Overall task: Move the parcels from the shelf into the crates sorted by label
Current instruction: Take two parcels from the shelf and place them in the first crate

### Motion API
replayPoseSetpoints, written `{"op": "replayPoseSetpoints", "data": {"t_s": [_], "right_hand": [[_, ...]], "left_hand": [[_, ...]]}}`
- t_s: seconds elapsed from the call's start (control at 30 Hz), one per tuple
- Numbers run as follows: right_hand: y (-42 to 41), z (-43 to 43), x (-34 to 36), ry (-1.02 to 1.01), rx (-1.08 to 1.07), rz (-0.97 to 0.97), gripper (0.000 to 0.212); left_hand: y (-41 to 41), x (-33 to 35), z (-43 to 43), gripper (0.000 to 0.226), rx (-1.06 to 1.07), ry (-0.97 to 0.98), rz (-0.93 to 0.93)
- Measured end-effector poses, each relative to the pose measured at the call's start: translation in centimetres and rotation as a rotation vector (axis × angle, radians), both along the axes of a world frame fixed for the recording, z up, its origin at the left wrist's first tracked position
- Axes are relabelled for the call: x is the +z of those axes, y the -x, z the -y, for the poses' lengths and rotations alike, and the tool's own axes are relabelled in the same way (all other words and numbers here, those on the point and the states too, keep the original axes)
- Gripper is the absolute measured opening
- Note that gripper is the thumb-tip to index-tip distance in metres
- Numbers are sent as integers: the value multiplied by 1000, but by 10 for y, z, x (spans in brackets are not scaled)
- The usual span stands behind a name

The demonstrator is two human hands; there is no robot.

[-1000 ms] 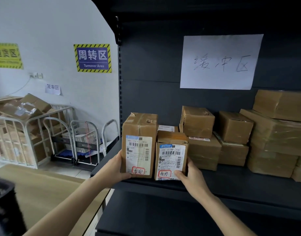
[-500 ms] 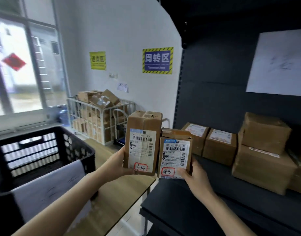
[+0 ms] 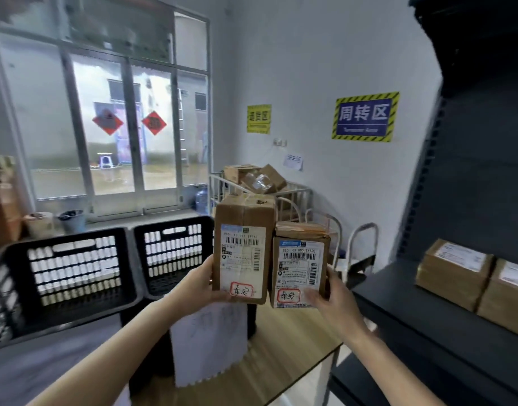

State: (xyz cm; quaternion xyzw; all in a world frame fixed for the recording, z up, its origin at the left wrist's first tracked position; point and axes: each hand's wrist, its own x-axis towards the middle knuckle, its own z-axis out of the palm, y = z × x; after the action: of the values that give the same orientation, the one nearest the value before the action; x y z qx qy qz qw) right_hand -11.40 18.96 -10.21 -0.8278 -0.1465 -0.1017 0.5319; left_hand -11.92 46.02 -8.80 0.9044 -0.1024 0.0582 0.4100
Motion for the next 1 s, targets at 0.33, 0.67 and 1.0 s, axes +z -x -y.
{"op": "replayPoseSetpoints", "data": {"t_s": [0.33,0.67,1.0], "right_hand": [[-13,-159,11,-35,102,-39,32],[-30,-317,8,2,200,-8,34],[-51,-419,-11,59,351,-67,46]], "left_hand": [[21,7,-156,60,143,213,2],[37,-11,-302,77,257,244,-28],[51,-30,-384,92,397,267,-85]]}}
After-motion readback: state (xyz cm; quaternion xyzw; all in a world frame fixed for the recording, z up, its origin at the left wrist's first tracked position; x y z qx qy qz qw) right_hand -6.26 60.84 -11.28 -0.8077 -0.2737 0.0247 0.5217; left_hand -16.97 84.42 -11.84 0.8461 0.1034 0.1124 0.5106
